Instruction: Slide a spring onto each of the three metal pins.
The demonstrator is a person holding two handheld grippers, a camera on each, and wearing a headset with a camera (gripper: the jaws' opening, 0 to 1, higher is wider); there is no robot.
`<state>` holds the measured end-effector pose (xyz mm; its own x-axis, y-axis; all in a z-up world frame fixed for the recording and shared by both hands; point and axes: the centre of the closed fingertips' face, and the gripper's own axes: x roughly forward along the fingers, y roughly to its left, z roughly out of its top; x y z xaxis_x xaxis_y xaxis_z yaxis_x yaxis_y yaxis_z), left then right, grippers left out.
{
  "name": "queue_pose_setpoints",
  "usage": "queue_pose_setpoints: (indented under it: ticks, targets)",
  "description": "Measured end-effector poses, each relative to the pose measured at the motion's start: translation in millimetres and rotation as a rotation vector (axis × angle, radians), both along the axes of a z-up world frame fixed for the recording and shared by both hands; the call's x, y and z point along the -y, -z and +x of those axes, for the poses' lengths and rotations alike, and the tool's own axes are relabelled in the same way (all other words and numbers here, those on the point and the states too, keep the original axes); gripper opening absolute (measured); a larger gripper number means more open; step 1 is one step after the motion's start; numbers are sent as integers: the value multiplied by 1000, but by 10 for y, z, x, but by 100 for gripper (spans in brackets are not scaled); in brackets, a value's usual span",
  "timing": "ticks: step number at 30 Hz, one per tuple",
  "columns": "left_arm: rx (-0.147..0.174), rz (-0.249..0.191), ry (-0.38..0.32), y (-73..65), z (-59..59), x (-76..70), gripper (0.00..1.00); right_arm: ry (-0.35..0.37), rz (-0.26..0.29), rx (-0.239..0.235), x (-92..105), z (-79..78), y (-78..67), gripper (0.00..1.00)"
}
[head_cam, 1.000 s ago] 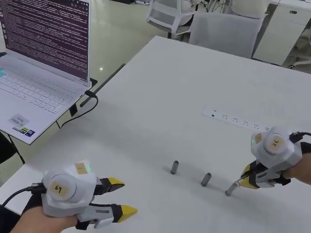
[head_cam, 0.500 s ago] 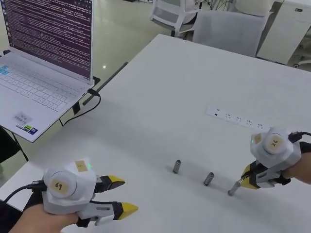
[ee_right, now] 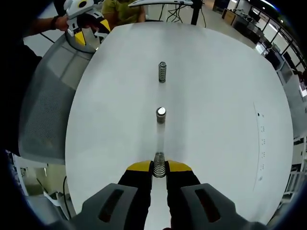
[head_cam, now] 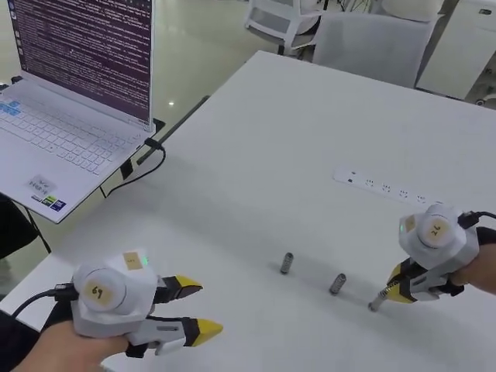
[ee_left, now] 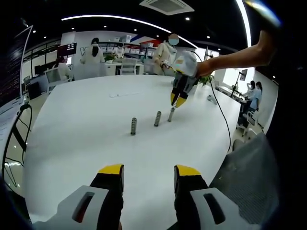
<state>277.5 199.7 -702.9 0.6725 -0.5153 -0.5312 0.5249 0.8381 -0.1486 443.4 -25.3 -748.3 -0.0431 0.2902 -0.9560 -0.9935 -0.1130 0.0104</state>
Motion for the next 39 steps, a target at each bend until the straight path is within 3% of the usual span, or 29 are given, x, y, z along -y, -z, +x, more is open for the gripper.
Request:
queue_pose_setpoints:
  ticks: [13, 27, 39]
  targets:
    - [2, -2, -12, -7, 9, -37, 36, -32, -37, 3, -11, -1, 121, 8]
    - [1, -6, -29, -19, 1, -72, 36, -22, -56, -6, 5, -9, 301, 8]
    - [0, -7, -35, -36, 14, -100, 36, -13, -67, -2, -6, 20, 369, 9]
